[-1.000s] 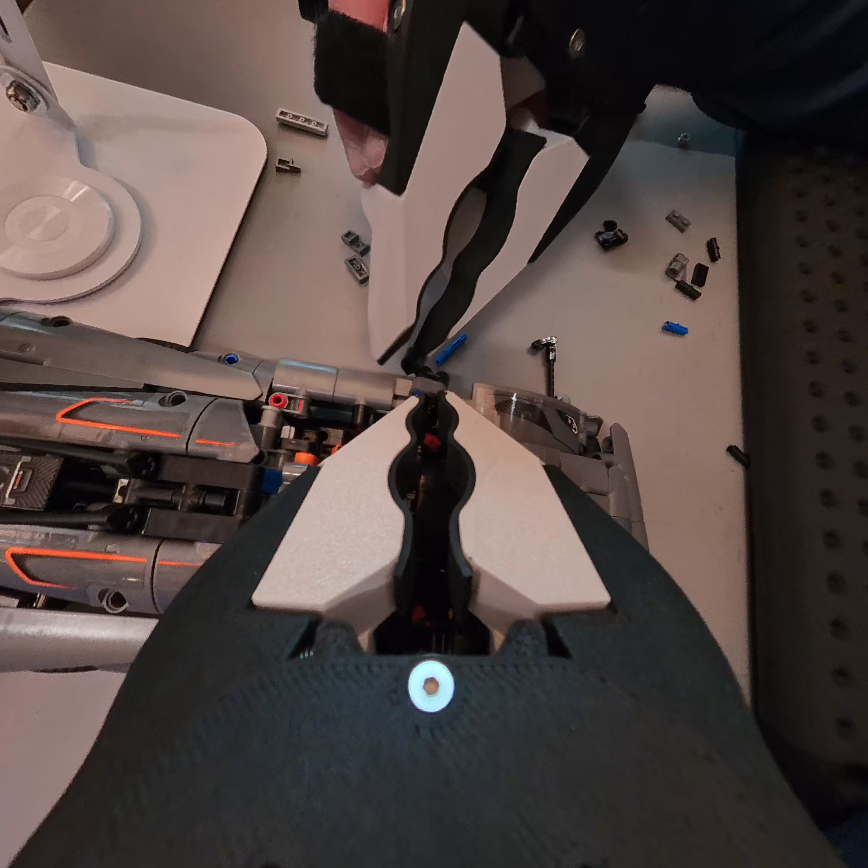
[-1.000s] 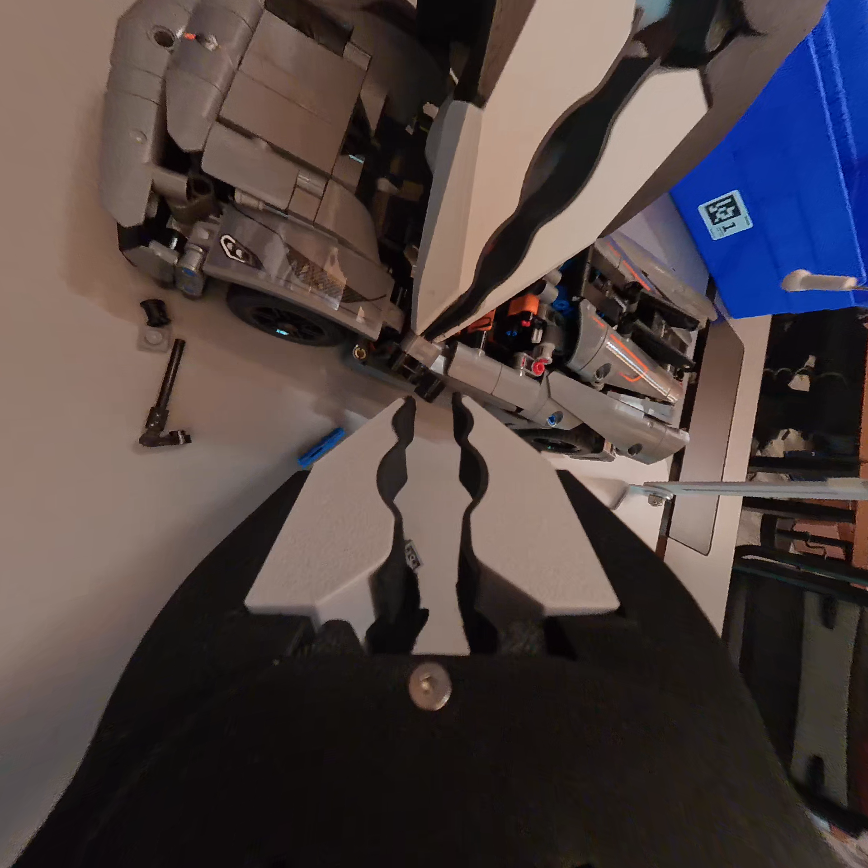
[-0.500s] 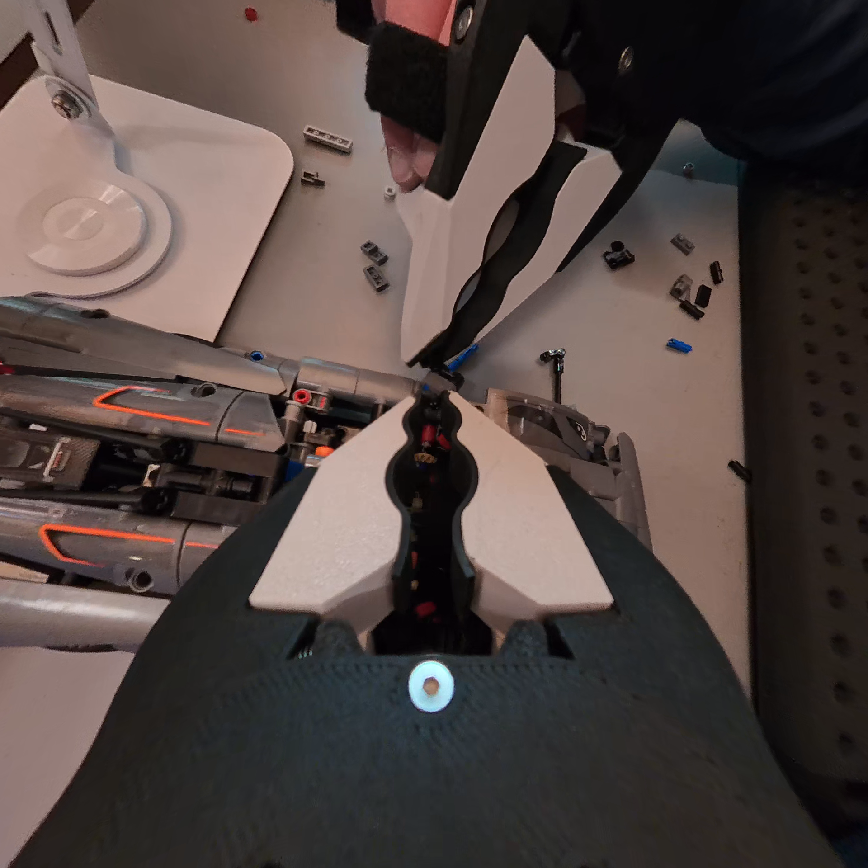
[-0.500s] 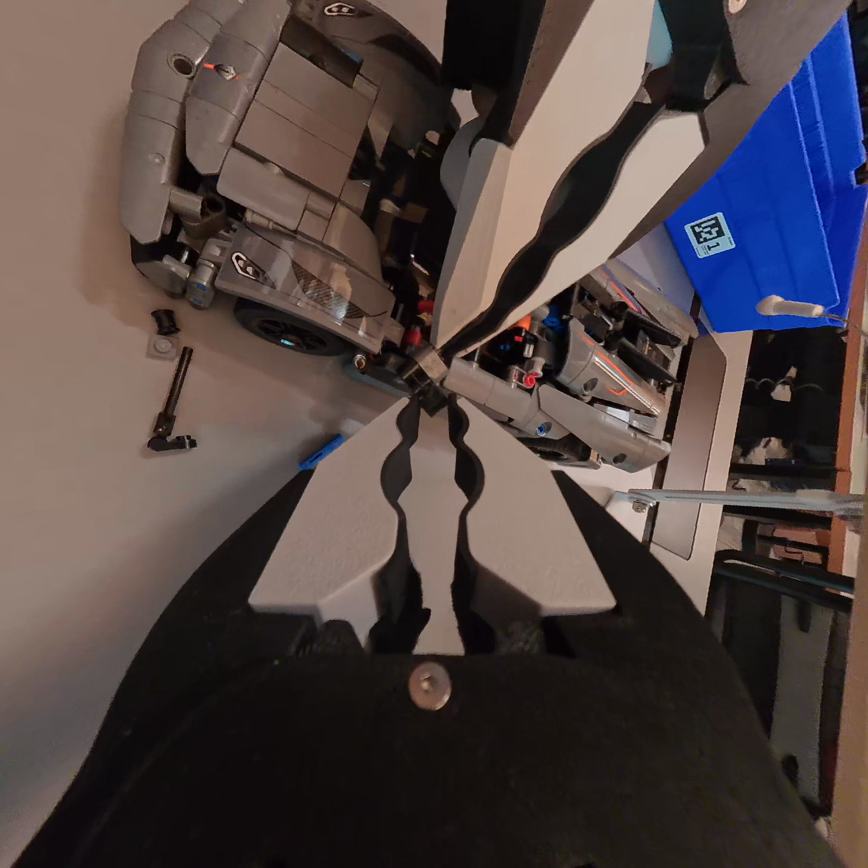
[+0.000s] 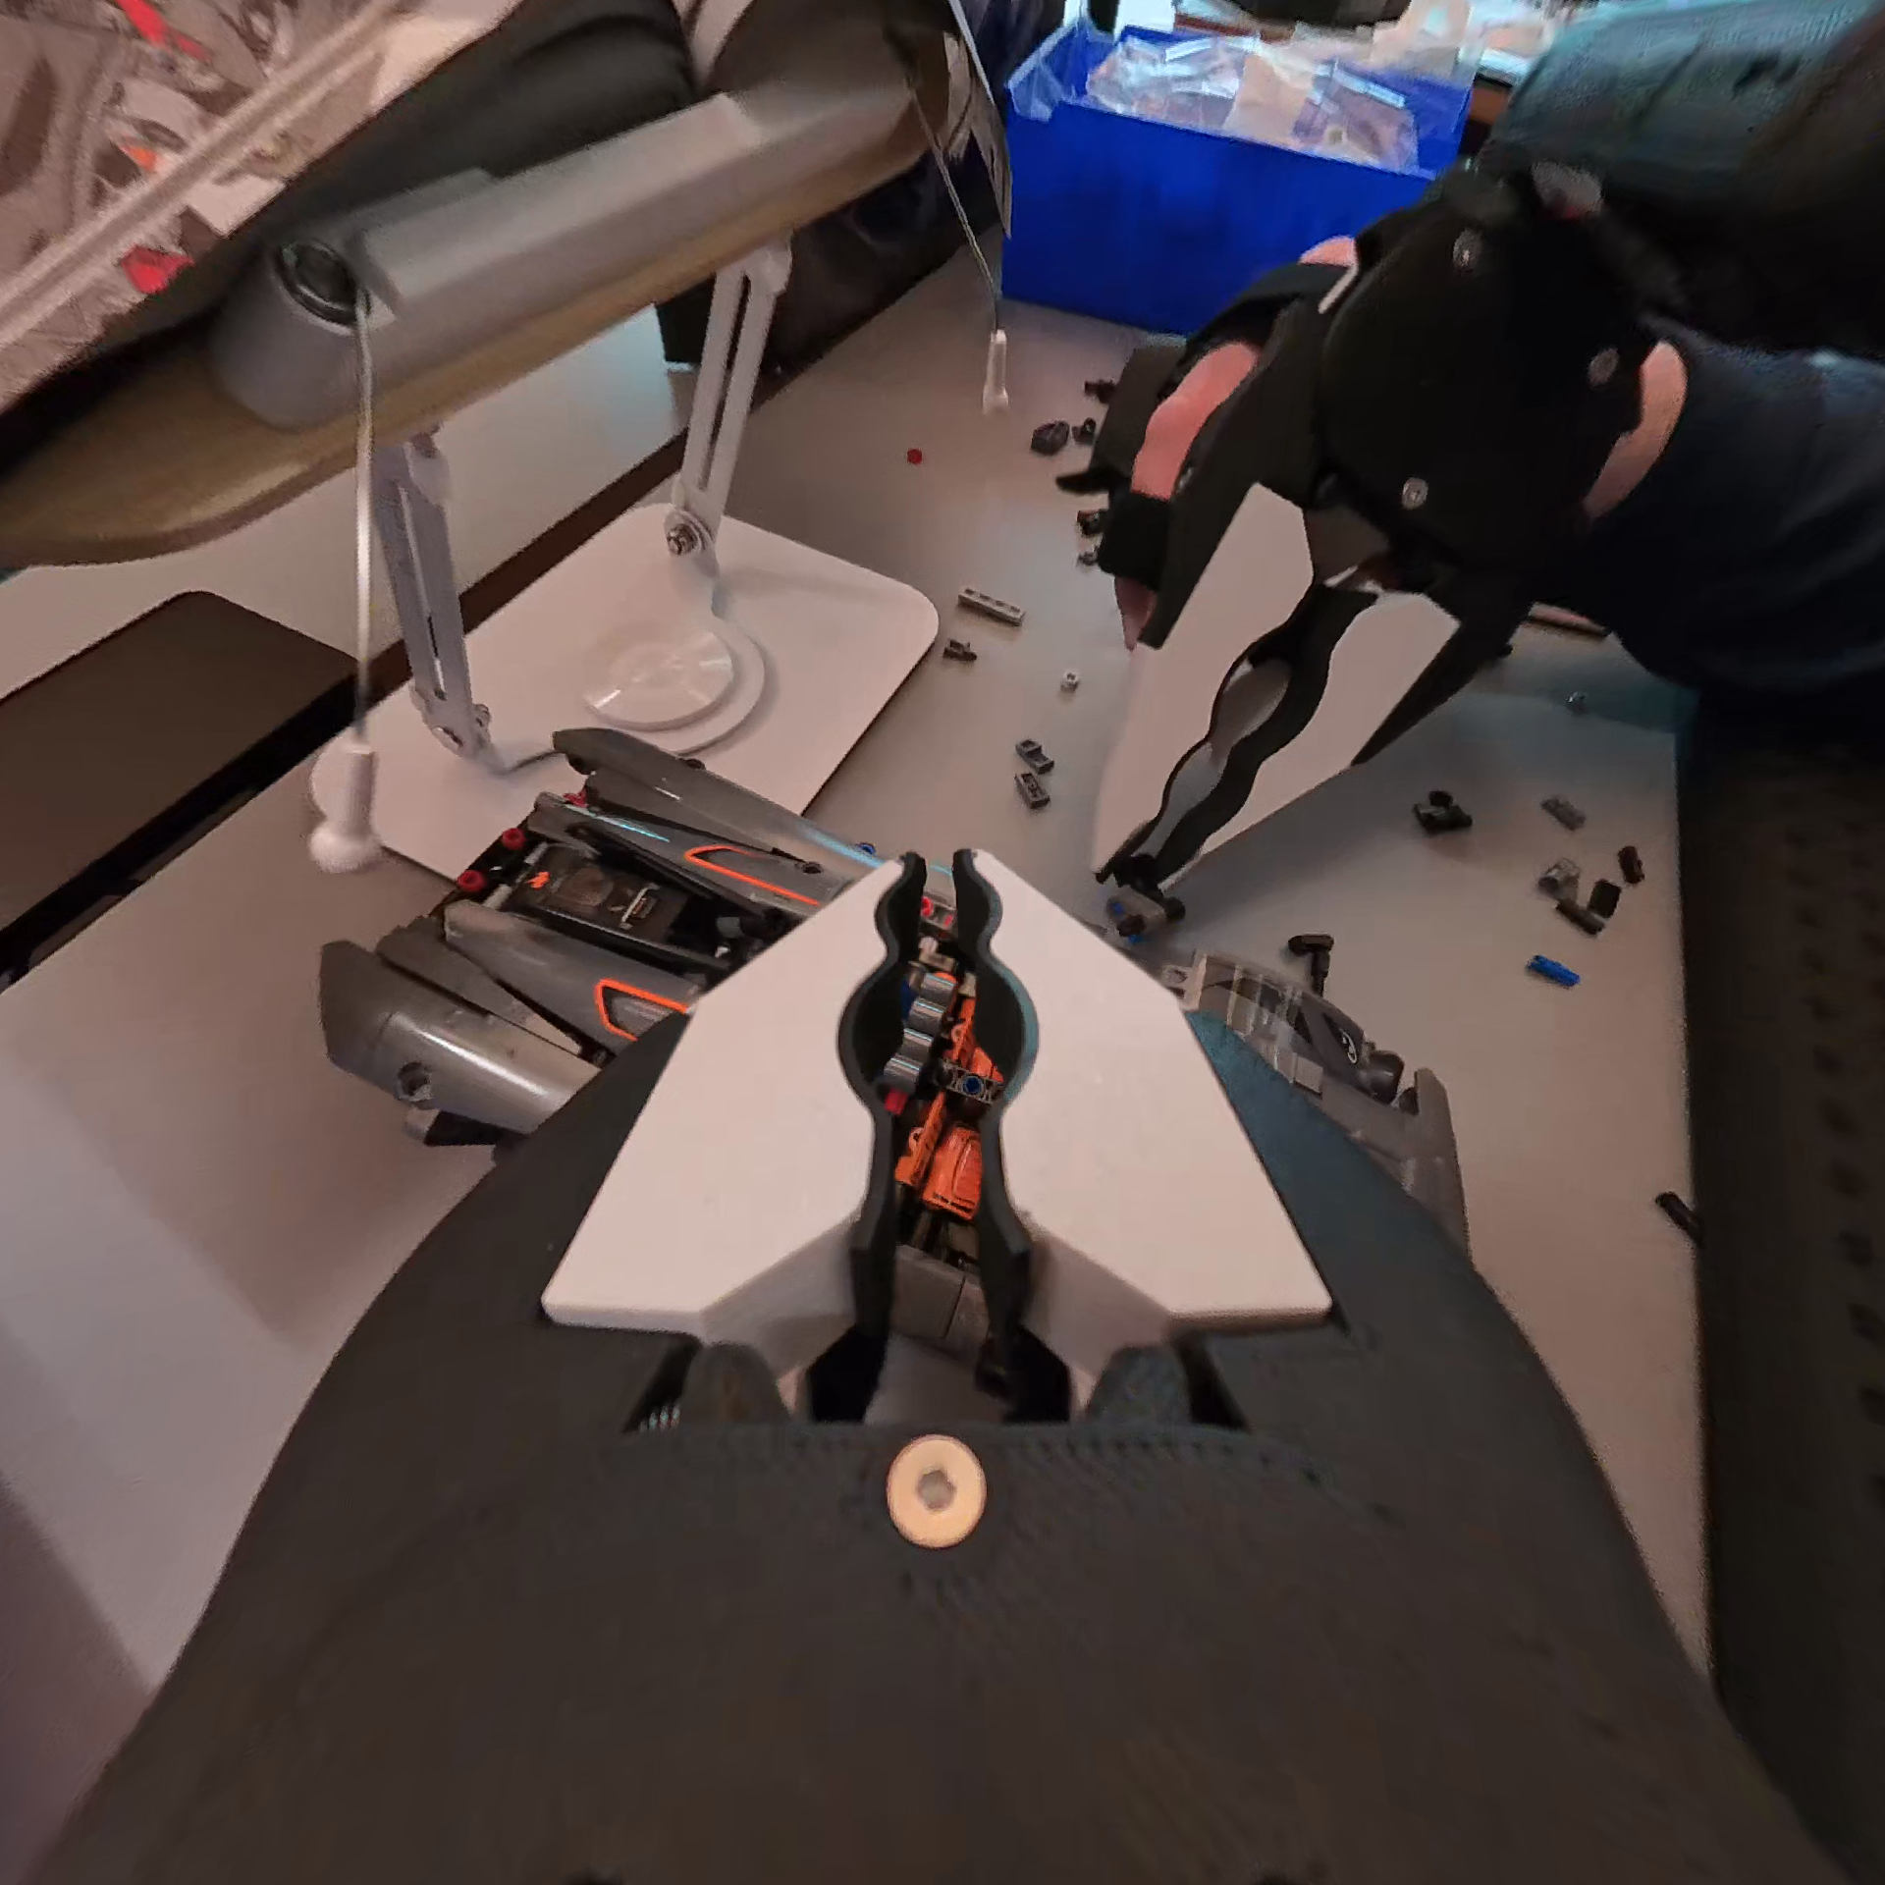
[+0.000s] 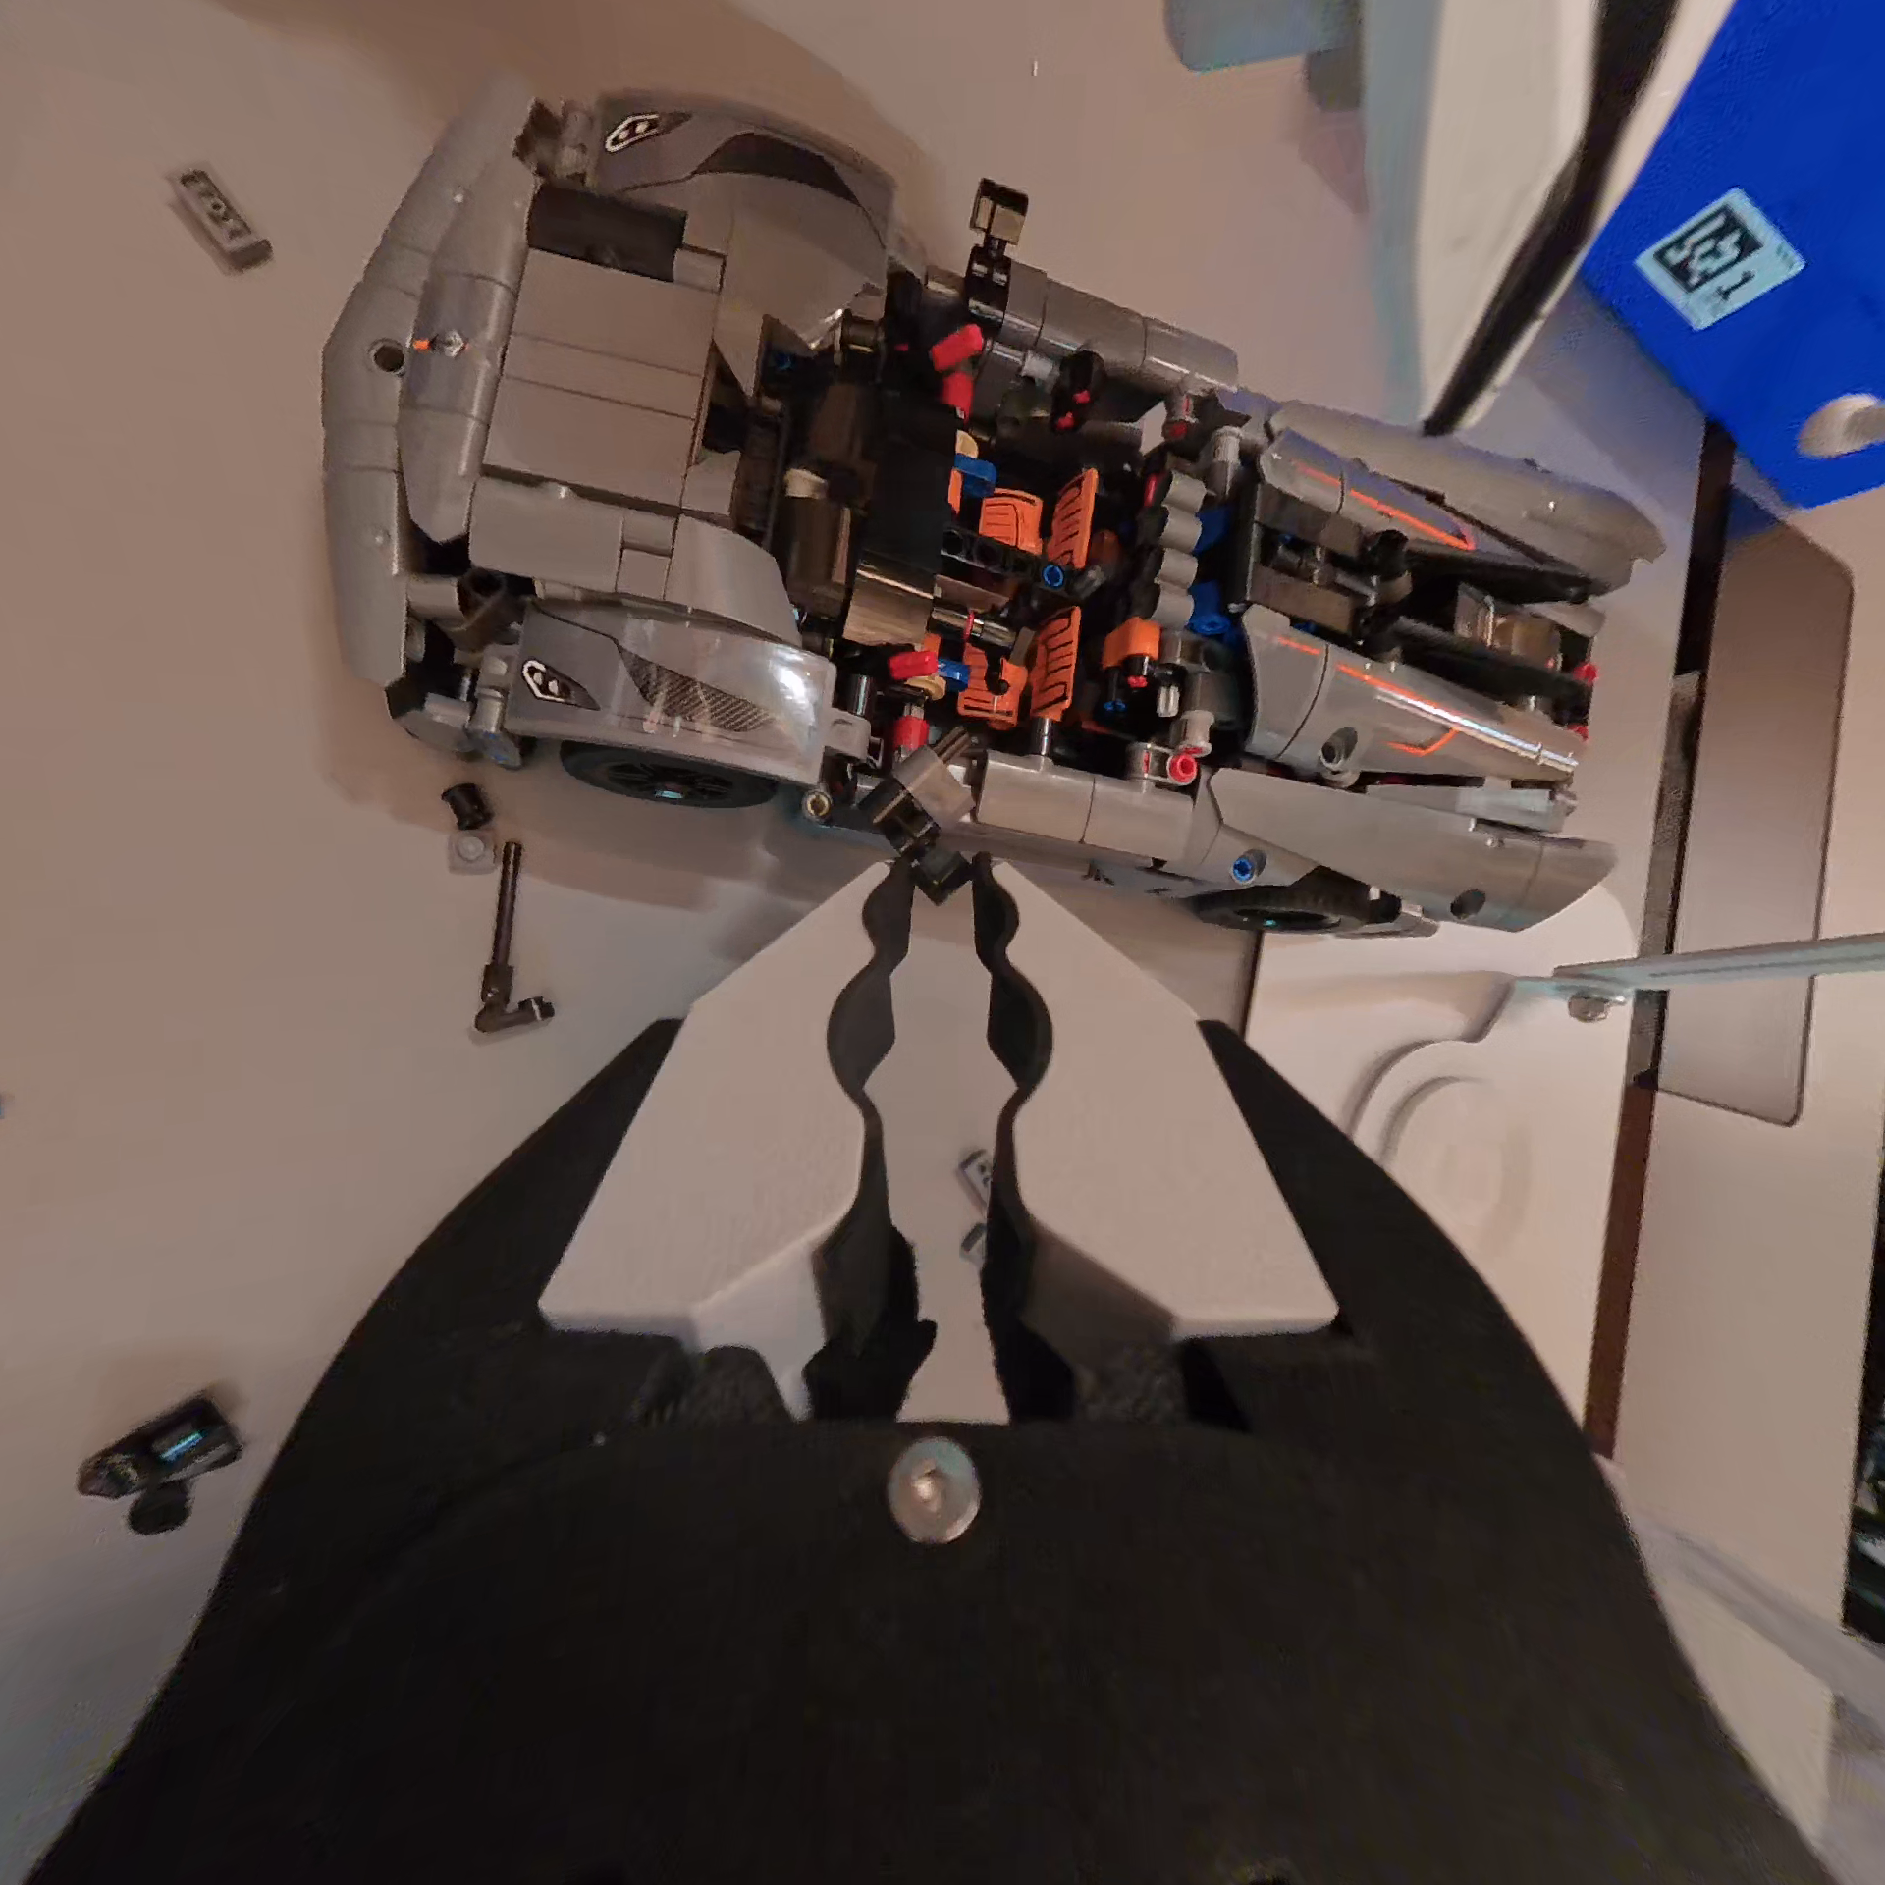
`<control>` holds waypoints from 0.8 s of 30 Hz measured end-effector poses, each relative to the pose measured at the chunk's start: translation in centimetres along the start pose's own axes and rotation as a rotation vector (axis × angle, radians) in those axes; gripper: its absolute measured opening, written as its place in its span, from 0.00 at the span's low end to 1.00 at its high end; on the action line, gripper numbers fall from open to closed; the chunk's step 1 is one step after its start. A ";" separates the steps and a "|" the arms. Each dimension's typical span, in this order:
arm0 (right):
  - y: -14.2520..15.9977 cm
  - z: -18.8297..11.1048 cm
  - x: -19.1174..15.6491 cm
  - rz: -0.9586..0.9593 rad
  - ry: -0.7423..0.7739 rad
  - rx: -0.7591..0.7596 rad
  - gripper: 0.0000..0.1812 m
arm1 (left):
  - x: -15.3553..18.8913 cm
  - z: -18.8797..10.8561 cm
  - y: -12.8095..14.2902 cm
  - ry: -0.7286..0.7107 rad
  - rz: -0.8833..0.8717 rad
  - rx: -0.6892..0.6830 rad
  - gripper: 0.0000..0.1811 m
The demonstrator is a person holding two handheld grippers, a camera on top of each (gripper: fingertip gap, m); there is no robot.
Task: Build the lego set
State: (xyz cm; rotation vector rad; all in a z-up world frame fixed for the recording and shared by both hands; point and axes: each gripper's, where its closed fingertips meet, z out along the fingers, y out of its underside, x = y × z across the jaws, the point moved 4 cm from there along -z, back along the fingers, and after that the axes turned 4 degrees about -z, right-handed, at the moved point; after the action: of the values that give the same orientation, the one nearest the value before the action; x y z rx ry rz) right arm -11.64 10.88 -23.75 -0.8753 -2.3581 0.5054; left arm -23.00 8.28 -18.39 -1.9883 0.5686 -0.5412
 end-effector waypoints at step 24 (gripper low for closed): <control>-0.1 0.5 0.0 0.195 -0.094 -0.016 0.05 | 0.2 1.4 1.3 -0.007 0.015 -0.108 0.03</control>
State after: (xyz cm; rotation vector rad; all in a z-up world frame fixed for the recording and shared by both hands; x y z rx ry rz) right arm -11.98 10.75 -24.09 -1.1178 -2.3766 0.6188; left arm -22.24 8.57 -20.17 -2.0858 0.6195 -0.5031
